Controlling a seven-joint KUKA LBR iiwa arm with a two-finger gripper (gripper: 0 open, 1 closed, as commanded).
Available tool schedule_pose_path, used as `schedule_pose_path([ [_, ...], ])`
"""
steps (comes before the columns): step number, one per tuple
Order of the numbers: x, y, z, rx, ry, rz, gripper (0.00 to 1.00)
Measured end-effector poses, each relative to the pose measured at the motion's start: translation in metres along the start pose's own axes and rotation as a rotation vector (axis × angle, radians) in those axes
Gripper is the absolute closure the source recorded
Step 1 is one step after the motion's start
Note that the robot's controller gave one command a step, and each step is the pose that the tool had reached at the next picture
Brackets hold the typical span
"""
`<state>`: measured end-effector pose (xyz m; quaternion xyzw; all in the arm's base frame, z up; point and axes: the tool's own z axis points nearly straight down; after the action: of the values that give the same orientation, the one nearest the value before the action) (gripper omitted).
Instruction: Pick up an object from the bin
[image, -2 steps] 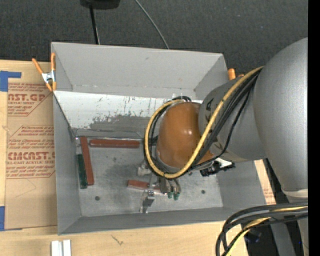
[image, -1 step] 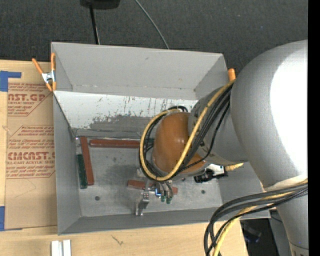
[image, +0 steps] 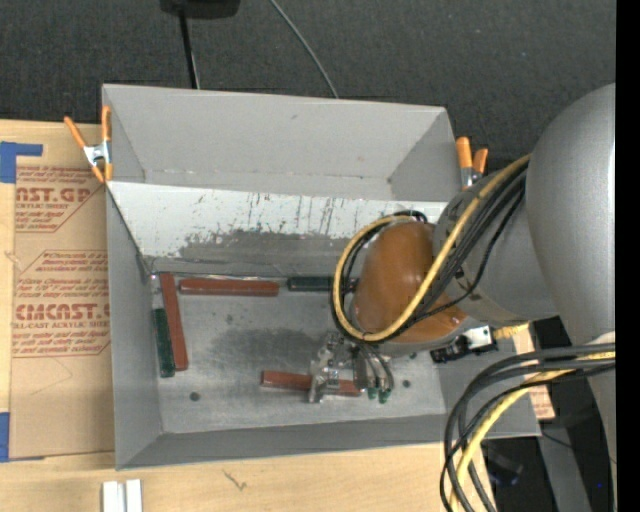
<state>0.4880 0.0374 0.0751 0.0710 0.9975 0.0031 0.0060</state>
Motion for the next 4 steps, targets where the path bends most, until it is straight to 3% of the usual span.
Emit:
schedule_pose_path([
  [4,0.003,-0.001,-0.026,0.007,0.018,0.000,1.00],
])
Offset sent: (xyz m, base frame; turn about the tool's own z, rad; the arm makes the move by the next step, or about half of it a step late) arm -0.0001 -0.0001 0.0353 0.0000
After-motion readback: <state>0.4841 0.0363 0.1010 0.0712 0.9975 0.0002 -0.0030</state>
